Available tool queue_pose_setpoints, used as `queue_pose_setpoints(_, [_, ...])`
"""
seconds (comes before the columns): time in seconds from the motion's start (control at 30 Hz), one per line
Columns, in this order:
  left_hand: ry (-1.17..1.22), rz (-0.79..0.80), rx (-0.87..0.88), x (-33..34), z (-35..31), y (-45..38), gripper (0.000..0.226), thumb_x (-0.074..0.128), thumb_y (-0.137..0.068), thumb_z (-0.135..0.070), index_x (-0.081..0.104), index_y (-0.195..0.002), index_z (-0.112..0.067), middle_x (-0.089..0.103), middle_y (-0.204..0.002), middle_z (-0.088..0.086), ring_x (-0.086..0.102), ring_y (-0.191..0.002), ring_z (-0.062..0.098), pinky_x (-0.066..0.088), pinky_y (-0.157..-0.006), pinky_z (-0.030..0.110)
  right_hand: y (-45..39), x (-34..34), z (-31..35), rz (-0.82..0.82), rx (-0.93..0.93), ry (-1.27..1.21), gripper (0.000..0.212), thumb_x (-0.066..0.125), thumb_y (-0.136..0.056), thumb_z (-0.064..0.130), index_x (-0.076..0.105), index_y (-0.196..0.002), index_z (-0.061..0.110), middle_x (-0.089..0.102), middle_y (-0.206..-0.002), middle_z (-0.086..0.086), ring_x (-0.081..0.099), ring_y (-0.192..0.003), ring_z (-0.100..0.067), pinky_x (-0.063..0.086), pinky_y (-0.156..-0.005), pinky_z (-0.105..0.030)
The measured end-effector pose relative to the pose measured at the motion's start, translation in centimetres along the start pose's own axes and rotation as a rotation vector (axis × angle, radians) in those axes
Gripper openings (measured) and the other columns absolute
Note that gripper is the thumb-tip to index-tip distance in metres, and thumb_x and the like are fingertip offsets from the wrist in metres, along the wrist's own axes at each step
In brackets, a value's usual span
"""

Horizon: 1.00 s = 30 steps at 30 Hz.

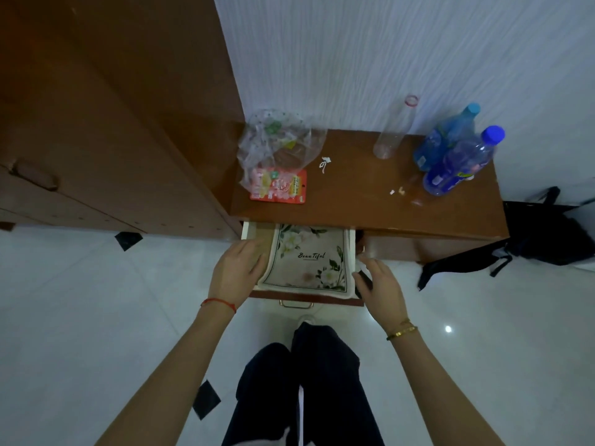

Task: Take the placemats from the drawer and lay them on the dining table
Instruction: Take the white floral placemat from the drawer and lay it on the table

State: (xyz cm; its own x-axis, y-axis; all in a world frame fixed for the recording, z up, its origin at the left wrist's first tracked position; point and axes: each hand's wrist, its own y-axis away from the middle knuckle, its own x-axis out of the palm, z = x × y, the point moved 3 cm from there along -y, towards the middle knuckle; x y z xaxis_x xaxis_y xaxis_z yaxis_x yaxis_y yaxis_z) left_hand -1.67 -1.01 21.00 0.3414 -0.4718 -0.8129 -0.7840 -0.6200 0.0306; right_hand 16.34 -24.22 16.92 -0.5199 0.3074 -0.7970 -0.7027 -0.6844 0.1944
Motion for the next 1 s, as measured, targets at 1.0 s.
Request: queue_pose_setpoints(1.0, [-0.146, 0.566, -0.415, 24.2, 18.8, -4.8, 0.054, 0.065, -0.087, -0.03, 0.049, -0.131, -0.004, 0.055, -0.13, 0.015, 0.052, -0.119, 0.029, 0.041, -0.093, 0.029, -6.4, 16.3, -11.4, -0.3, -0.015, 0.007, 0.049, 0.07, -0.084, 0.001, 0.055, -0.13, 0.007, 0.047, -0.098, 0.0, 0.047, -0.081, -0.011, 0.038, -0.076, -0.018])
